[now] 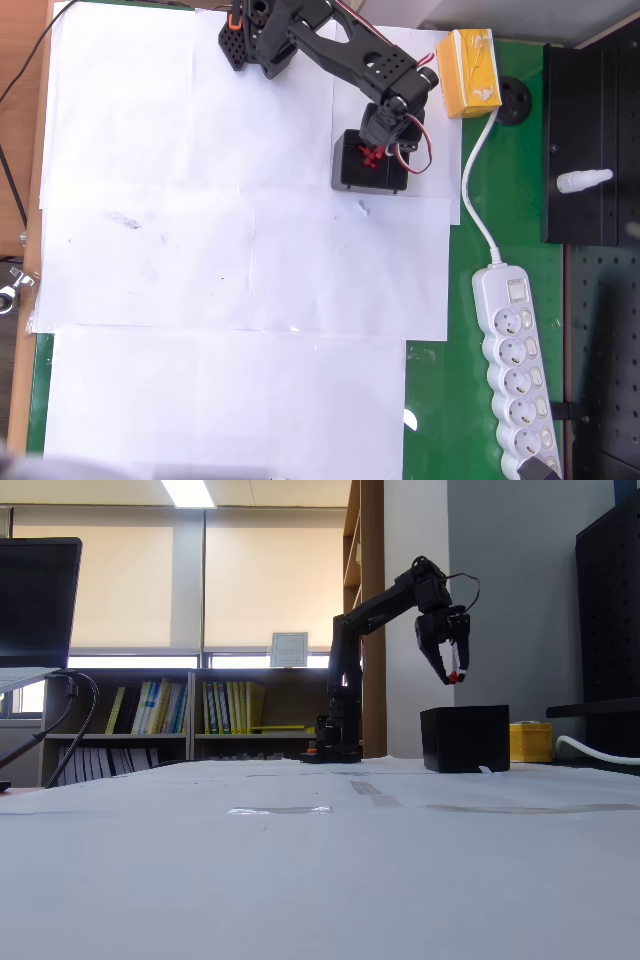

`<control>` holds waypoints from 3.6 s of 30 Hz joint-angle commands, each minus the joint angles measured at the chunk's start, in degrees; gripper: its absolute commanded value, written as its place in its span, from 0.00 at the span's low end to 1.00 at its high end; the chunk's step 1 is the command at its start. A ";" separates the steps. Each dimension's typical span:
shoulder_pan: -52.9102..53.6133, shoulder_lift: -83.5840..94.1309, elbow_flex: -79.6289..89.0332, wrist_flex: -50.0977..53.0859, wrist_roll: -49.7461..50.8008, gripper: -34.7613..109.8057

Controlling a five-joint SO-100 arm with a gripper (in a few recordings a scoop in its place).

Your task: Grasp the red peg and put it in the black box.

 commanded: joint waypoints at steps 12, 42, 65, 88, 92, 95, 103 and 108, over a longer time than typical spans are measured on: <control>1.14 -4.04 -2.99 -3.08 -1.32 0.52; 33.13 -58.71 -71.63 -50.63 -46.49 0.24; 42.71 -101.69 -113.55 -22.15 -49.83 0.24; 43.77 -108.54 -113.55 -9.76 -49.92 0.24; 43.77 -108.54 -113.55 -9.76 -49.92 0.24; 43.77 -108.54 -113.55 -9.76 -49.92 0.24; 43.77 -108.54 -113.55 -9.76 -49.92 0.24; 43.77 -108.54 -113.55 -9.76 -49.83 0.24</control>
